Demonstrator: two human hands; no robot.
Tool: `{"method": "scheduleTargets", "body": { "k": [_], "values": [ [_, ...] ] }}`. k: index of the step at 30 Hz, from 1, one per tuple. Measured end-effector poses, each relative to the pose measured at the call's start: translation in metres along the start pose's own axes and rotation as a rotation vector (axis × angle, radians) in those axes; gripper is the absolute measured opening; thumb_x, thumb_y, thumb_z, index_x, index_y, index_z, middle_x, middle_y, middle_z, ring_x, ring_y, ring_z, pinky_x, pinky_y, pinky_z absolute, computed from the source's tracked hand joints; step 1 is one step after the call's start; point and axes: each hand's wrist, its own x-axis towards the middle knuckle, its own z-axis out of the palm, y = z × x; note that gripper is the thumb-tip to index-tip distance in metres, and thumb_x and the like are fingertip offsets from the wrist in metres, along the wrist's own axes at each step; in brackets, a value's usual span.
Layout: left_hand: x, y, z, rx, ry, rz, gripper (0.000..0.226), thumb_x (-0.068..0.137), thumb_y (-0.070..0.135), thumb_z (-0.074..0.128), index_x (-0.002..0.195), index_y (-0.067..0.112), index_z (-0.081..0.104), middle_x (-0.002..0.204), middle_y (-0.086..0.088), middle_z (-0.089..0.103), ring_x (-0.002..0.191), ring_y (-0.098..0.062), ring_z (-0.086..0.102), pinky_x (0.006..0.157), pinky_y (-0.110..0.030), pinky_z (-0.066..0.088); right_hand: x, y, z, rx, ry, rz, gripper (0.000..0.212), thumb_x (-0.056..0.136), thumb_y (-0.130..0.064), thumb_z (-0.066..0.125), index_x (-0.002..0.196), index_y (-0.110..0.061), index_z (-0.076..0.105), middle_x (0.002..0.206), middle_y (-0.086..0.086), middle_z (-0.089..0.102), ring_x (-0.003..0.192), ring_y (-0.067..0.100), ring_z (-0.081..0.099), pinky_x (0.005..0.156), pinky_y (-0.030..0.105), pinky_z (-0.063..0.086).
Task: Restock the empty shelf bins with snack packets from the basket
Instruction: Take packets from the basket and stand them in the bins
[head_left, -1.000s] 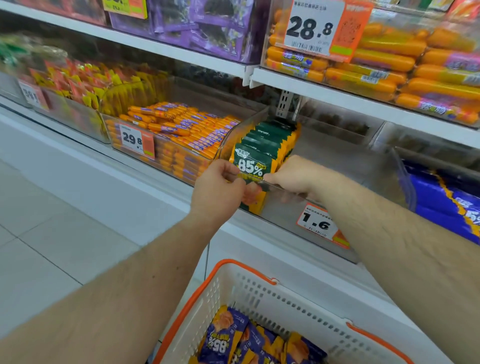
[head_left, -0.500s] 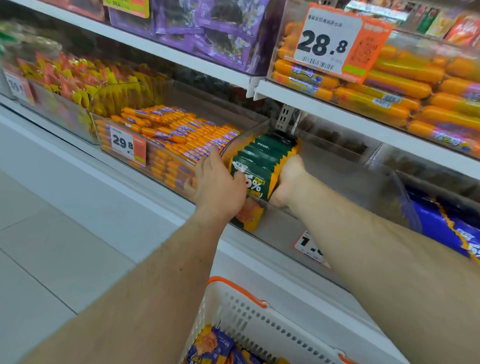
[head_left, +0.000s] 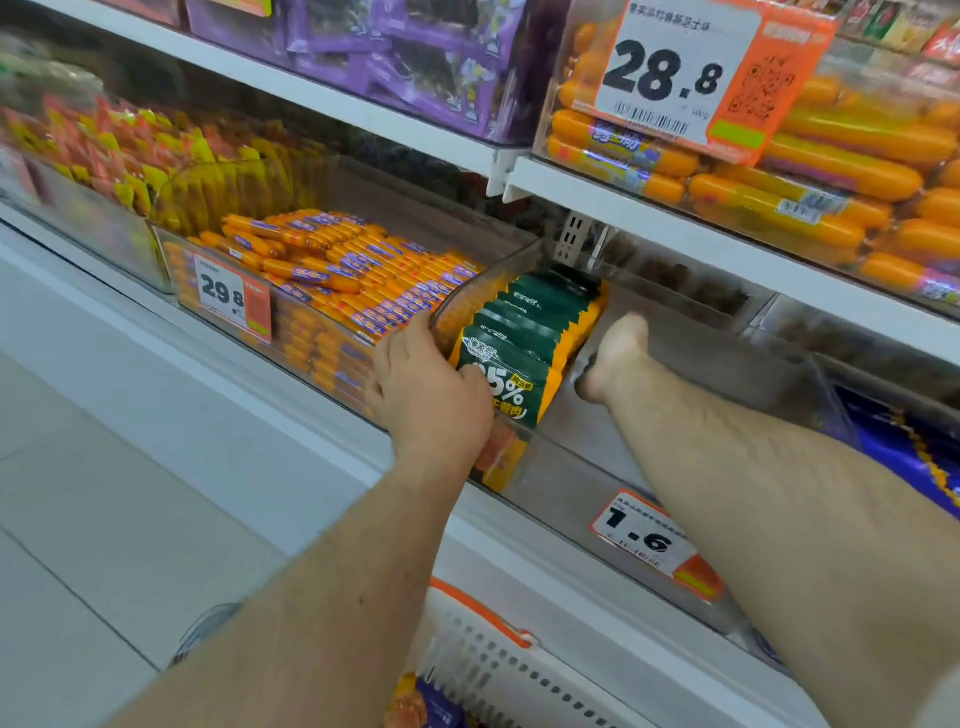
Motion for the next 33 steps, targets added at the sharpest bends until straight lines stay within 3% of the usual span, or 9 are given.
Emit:
{"method": "scheduleTargets", "body": {
  "k": [3,6,9,13,17,20,24,29,33],
  "values": [
    [0.001,0.000,0.000,-0.005,-0.005,-0.009,0.064,0.082,0.015,0.057,0.144,0.019,0.039,0.144,-0.003,0.042,0.139,-0.021,0.025,0.114,-0.050,0.020,0.009,0.005,0.012,0.020,-0.088,-0.010,0.063,0.094,-0.059,0.031,0.102,-0.012,0.072,0.094,0.016,0.075,0.084,0.033,0.073,0.071,0.043,0.060],
    [0.001,-0.002,0.000,-0.006,-0.003,-0.003,0.065,0.083,0.015,0.058,0.145,0.020,0.038,0.144,-0.002,0.042,0.139,-0.019,0.025,0.115,-0.048,0.020,0.019,0.006,0.016,0.097,-0.064,0.008,0.069,0.093,-0.066,0.030,0.098,-0.012,0.072,0.092,0.018,0.075,0.085,0.036,0.072,0.074,0.047,0.059],
    [0.000,-0.001,0.000,-0.022,0.003,-0.004,0.066,0.083,0.015,0.058,0.145,0.020,0.037,0.144,-0.002,0.041,0.140,-0.019,0.024,0.115,-0.047,0.019,0.019,0.006,0.020,0.087,-0.070,-0.023,0.061,0.093,-0.058,0.033,0.110,-0.014,0.073,0.096,0.014,0.076,0.087,0.035,0.073,0.081,0.049,0.059],
    [-0.001,-0.001,-0.001,-0.030,0.003,-0.005,0.066,0.083,0.014,0.057,0.146,0.018,0.037,0.146,-0.003,0.041,0.141,-0.020,0.025,0.116,-0.048,0.020,0.013,0.004,0.013,0.024,-0.055,-0.011,0.065,0.097,-0.055,0.025,0.100,-0.010,0.072,0.092,0.017,0.075,0.083,0.033,0.072,0.063,0.041,0.058],
    [0.000,0.000,-0.003,0.041,-0.021,0.011,0.068,0.085,0.017,0.054,0.149,0.016,0.032,0.153,-0.003,0.034,0.146,-0.020,0.017,0.119,-0.049,0.009,-0.002,0.000,0.003,-0.016,0.026,-0.023,0.054,0.104,-0.042,0.019,0.080,-0.012,0.057,0.079,0.011,0.065,0.066,0.024,0.060,0.049,0.032,0.041],
    [-0.011,-0.001,-0.005,0.181,0.040,0.271,0.068,0.083,0.024,0.052,0.148,0.015,0.032,0.156,-0.004,0.027,0.147,-0.021,0.012,0.117,-0.049,0.004,-0.024,-0.002,-0.003,-0.049,0.012,-0.027,0.045,0.105,-0.038,0.025,0.075,-0.011,0.046,0.069,0.006,0.052,0.059,0.018,0.049,0.057,0.027,0.041],
    [-0.035,0.008,-0.010,0.135,0.072,0.682,0.053,0.073,0.026,0.058,0.124,0.012,0.055,0.128,-0.009,0.050,0.118,-0.026,0.042,0.093,-0.041,0.033,-0.055,0.005,-0.017,-0.040,-0.068,-0.190,0.053,0.102,-0.053,0.031,0.094,-0.010,0.059,0.080,0.007,0.064,0.071,0.021,0.060,0.058,0.029,0.045],
    [-0.071,0.008,-0.017,0.120,-0.250,0.977,0.035,0.075,0.024,0.048,0.102,0.010,0.063,0.102,-0.006,0.061,0.093,-0.027,0.057,0.079,-0.037,0.041,-0.100,0.015,-0.049,-0.120,0.023,-0.720,0.044,0.102,-0.036,0.040,0.069,-0.014,0.057,0.071,0.004,0.062,0.066,0.018,0.053,0.069,0.039,0.045],
    [-0.097,0.009,-0.026,0.343,-0.621,0.875,0.028,0.082,0.026,0.051,0.106,0.017,0.062,0.099,0.003,0.064,0.092,-0.023,0.060,0.079,-0.036,0.048,-0.134,0.047,-0.089,-0.127,-0.098,-0.894,0.043,0.097,-0.033,0.045,0.059,-0.016,0.053,0.057,-0.004,0.055,0.060,0.015,0.050,0.063,0.038,0.042]
  ]
}}
